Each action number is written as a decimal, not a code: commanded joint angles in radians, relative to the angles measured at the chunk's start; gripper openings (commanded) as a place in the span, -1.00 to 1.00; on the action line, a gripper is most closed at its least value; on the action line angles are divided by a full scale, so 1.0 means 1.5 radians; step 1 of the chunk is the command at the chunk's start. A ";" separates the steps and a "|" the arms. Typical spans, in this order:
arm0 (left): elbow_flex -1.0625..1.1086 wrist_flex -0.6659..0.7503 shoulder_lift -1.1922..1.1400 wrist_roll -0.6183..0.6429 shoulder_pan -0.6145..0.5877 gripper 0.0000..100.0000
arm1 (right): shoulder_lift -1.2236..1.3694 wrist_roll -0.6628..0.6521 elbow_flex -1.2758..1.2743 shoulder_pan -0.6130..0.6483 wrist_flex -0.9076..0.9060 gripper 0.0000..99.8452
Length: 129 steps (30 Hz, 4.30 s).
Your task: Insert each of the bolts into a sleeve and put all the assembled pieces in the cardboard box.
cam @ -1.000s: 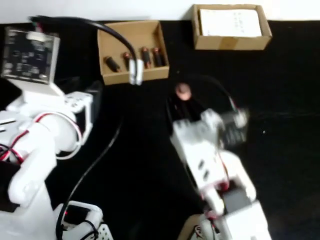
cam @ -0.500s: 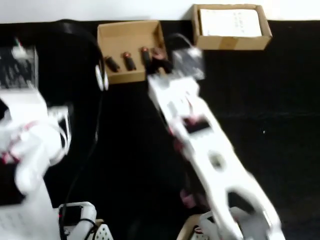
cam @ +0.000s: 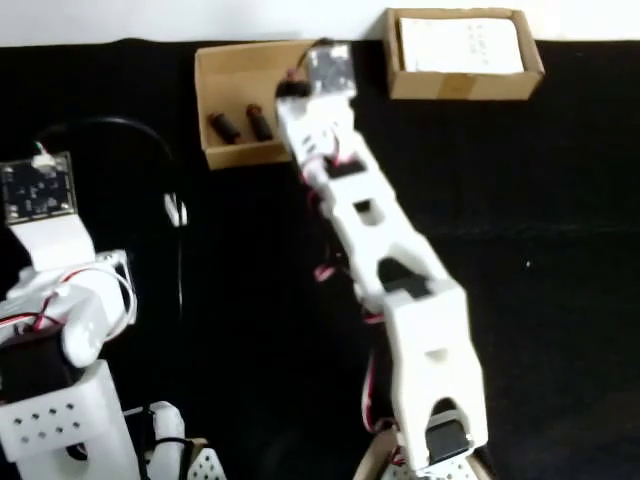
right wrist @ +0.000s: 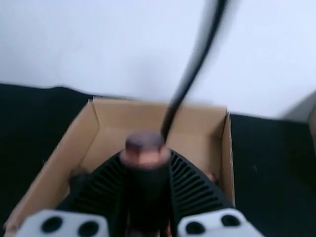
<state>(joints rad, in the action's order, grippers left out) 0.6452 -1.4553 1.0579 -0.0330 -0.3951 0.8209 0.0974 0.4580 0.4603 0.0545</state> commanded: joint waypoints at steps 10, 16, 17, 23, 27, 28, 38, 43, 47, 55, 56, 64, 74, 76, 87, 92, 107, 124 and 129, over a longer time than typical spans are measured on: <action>0.195 0.134 0.007 0.000 -0.008 -0.71 | 0.188 0.000 0.399 -0.006 -0.218 -0.98; 0.197 0.134 0.007 -0.001 -0.009 -0.71 | 0.201 0.000 0.434 0.017 -0.320 -0.98; 0.197 0.134 0.007 -0.001 -0.009 -0.71 | 0.206 0.000 0.434 0.018 -0.321 -0.95; 0.196 0.134 0.008 -0.001 -0.012 -0.71 | 0.243 0.000 0.437 0.018 -0.325 -0.62; 0.196 0.134 0.008 -0.001 -0.012 -0.71 | 0.247 0.000 0.439 0.019 -0.325 -0.58; 0.196 0.134 0.008 -0.001 -0.012 -0.71 | 0.246 0.000 0.440 0.019 -0.325 -0.58; 0.193 0.134 0.012 -0.002 -0.012 -0.71 | 0.247 0.000 0.688 0.017 -0.513 -0.58; 0.192 0.134 0.013 -0.002 -0.012 -0.72 | 0.247 0.000 0.859 0.017 -0.649 -0.63; 0.180 0.131 0.026 -0.005 -0.012 -0.75 | 0.194 0.003 0.882 0.002 -0.771 -0.88; 0.214 0.129 0.234 -0.192 0.027 -0.98 | 0.024 0.004 0.881 -0.022 -1.101 -0.98; 0.232 0.132 0.265 -0.198 0.034 -0.98 | 0.005 0.004 0.881 -0.022 -1.148 -0.99; 0.389 0.136 0.478 -0.198 0.105 -0.98 | -0.104 0.004 0.879 -0.122 -1.214 -0.99; 0.525 0.177 0.497 -0.199 0.107 -0.98 | -0.204 0.002 0.877 -0.230 -1.215 -0.99; 0.547 0.177 0.497 -0.199 0.108 -0.98 | -0.221 0.002 0.868 -0.237 -1.215 -0.99; 0.683 0.177 0.499 -0.199 0.107 -0.98 | -0.587 0.004 0.256 -0.288 -1.213 -0.99; 0.700 0.176 0.500 -0.199 0.105 -0.98 | -0.778 0.005 -0.106 -0.321 -1.203 -0.99; 0.700 0.171 0.497 -0.199 0.103 -0.98 | -1.469 -0.071 -1.107 -0.376 -0.927 -0.99; 0.700 0.171 0.497 -0.199 0.103 -0.98 | -1.770 -0.071 -1.472 -0.375 -0.855 -0.99; 0.700 0.171 0.497 -0.199 0.103 -0.98 | -1.770 -0.066 -1.511 -0.374 -0.861 -0.99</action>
<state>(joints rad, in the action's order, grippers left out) 1.6778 -1.2052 1.7944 -0.3245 -0.2463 -1.8259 0.0008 -1.6701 -0.1059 -1.2421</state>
